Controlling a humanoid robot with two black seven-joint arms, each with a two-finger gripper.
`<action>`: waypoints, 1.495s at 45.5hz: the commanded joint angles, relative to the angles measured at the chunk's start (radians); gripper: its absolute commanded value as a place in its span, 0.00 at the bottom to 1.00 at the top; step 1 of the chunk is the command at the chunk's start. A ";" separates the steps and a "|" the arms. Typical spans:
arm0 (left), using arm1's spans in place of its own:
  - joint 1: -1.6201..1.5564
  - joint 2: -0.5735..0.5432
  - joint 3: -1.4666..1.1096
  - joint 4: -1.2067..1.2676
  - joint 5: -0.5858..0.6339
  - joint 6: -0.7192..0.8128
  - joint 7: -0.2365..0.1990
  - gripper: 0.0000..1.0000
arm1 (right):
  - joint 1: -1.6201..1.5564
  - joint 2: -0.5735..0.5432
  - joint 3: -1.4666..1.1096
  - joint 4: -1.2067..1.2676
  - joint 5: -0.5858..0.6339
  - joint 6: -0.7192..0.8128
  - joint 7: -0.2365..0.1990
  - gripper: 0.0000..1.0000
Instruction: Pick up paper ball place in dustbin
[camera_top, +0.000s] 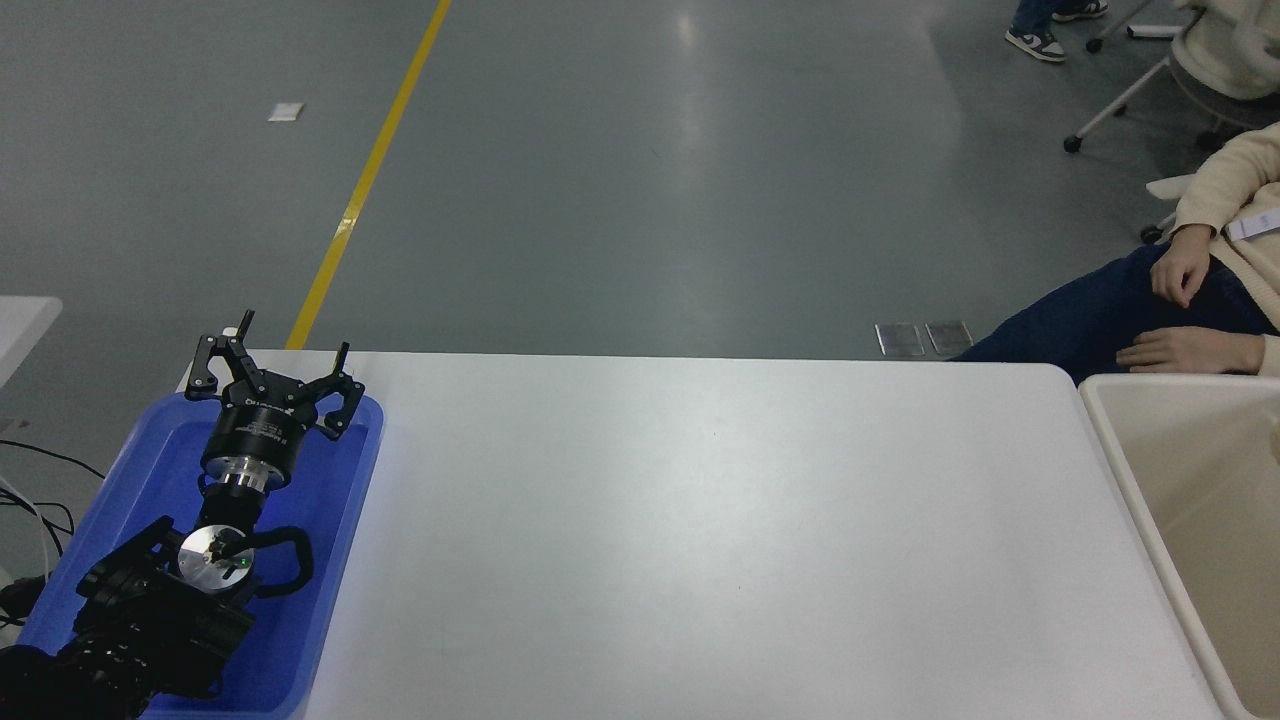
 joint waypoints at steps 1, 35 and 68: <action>0.000 0.000 0.000 0.000 0.000 0.000 0.000 1.00 | -0.396 0.086 0.284 -0.323 0.010 -0.054 -0.002 0.00; 0.000 0.000 0.000 0.000 0.000 0.000 0.000 1.00 | -0.722 0.313 0.525 -0.697 0.018 -0.177 0.000 0.00; 0.000 0.000 0.000 -0.002 0.000 0.000 0.000 1.00 | -0.661 0.307 0.587 -0.676 0.018 -0.283 0.001 1.00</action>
